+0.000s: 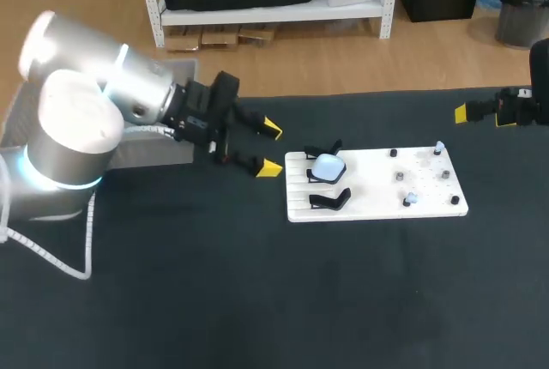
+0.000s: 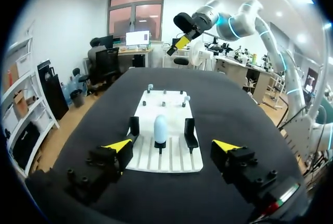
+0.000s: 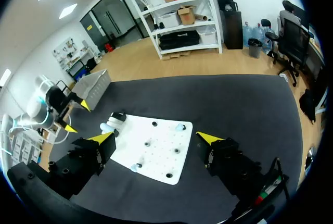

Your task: Pick up each earbud case from the left stands, insert the matching earbuds, close the lid, and place the case in the box.

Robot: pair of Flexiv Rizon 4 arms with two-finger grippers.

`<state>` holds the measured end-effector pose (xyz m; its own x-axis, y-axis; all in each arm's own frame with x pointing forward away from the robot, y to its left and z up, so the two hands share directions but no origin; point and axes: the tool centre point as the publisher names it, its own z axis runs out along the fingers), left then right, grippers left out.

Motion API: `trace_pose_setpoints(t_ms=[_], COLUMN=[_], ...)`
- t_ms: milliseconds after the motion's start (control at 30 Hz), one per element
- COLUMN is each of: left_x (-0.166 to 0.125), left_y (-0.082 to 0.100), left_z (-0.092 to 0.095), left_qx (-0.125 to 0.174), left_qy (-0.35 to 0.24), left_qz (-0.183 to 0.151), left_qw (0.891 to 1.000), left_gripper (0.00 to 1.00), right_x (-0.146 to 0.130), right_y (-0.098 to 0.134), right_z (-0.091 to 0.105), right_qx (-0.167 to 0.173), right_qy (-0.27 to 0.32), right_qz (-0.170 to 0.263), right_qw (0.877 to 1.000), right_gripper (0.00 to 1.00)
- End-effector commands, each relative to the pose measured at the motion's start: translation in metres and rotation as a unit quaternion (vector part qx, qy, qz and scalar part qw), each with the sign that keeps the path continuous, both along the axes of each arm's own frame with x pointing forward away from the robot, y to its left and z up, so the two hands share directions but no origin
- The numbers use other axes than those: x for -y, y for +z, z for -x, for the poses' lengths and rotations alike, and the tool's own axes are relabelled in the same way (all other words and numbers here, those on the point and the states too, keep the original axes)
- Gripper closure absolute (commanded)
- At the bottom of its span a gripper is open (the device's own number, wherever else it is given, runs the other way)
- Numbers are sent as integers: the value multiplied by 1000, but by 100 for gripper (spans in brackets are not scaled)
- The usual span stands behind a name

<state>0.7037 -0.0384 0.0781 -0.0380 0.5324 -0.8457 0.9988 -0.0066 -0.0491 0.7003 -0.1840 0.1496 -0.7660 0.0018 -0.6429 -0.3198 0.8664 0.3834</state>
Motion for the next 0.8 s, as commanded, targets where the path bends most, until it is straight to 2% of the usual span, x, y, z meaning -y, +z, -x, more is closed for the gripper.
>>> trace_pose_setpoints(t_ms=[33, 67, 333, 433, 667, 800], left_x=[3, 4, 19, 27, 41, 46], left_y=[-13, -15, -29, -34, -41, -46], left_z=[-5, -5, -7, -8, -11, -16], left_qx=[-3, -5, -14, -15, -15, -19], left_qy=[-6, -7, -20, -24, -36, -34], left_qz=[17, 20, 26, 26, 34, 41], left_qw=[1000, 1000, 999, 999, 999, 998], left_gripper=[16, 18, 19, 32, 30, 34], right_x=[1, 1, 1, 1, 1, 1], right_y=[0, 0, 0, 0, 0, 0], right_z=[-1, -1, -1, -1, -1, -1], right_qx=[0, 0, 0, 0, 0, 0], right_qy=[2, 2, 2, 2, 2, 2], right_qz=[-1, -1, -1, -1, -1, -1], right_qw=[1000, 1000, 1000, 1000, 1000, 1000], right_gripper=[0, 0, 0, 0, 0, 0])
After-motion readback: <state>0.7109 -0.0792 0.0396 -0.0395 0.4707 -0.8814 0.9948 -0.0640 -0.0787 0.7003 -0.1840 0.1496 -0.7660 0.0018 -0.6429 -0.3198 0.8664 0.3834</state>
